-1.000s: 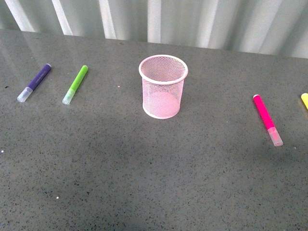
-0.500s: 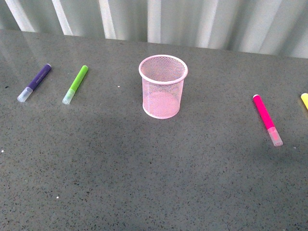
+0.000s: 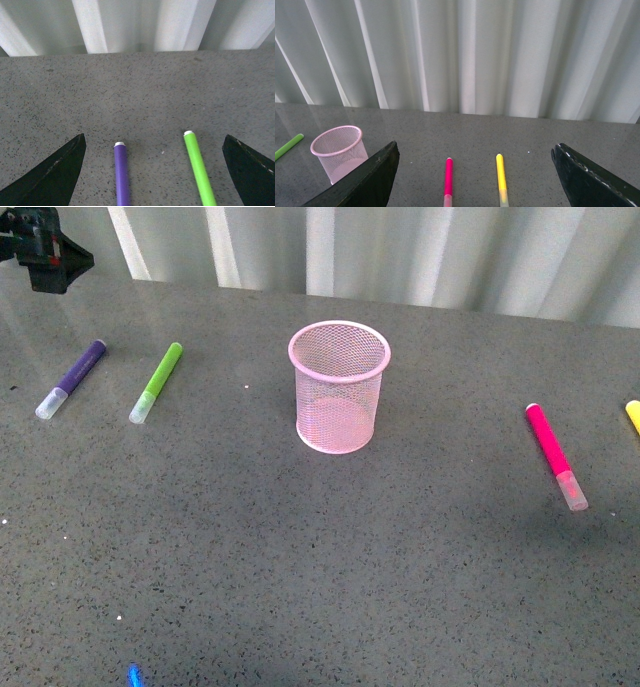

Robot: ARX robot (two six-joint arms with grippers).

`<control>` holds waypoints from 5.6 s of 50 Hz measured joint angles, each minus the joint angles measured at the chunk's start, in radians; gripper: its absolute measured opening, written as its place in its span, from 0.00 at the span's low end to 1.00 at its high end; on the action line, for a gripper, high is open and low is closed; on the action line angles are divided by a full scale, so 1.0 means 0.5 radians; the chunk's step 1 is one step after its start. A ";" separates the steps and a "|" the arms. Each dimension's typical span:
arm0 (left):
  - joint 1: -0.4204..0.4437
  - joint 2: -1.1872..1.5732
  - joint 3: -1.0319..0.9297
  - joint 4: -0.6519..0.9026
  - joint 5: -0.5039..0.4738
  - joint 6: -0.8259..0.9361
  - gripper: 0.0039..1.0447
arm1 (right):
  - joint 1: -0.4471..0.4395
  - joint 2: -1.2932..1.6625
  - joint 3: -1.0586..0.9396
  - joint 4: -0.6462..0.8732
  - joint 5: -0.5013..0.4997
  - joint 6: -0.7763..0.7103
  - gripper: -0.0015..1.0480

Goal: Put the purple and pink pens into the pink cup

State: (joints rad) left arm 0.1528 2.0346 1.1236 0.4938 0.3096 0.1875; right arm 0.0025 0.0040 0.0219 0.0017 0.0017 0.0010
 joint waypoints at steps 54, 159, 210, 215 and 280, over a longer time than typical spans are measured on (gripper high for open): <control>0.060 0.732 0.691 -0.457 -0.125 0.481 0.94 | 0.000 0.000 0.000 0.000 0.000 0.000 0.93; -1.154 0.045 -0.011 1.157 -0.588 -1.135 0.13 | 0.000 0.000 0.000 0.000 0.000 0.000 0.93; -1.218 0.509 -0.002 1.486 -0.813 -1.305 0.12 | 0.000 0.000 0.000 0.000 0.000 0.000 0.93; -1.218 0.517 0.004 1.486 -0.819 -1.305 0.12 | 0.000 0.000 0.000 0.000 0.000 0.000 0.93; -0.910 -1.114 -1.258 0.964 -1.194 -0.423 0.53 | 0.000 0.000 0.000 -0.001 0.006 0.001 0.93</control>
State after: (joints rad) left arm -0.3023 1.4776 0.4946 0.9760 -0.2874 -0.0238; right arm 0.0025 0.0040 0.0219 0.0013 0.0048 0.0013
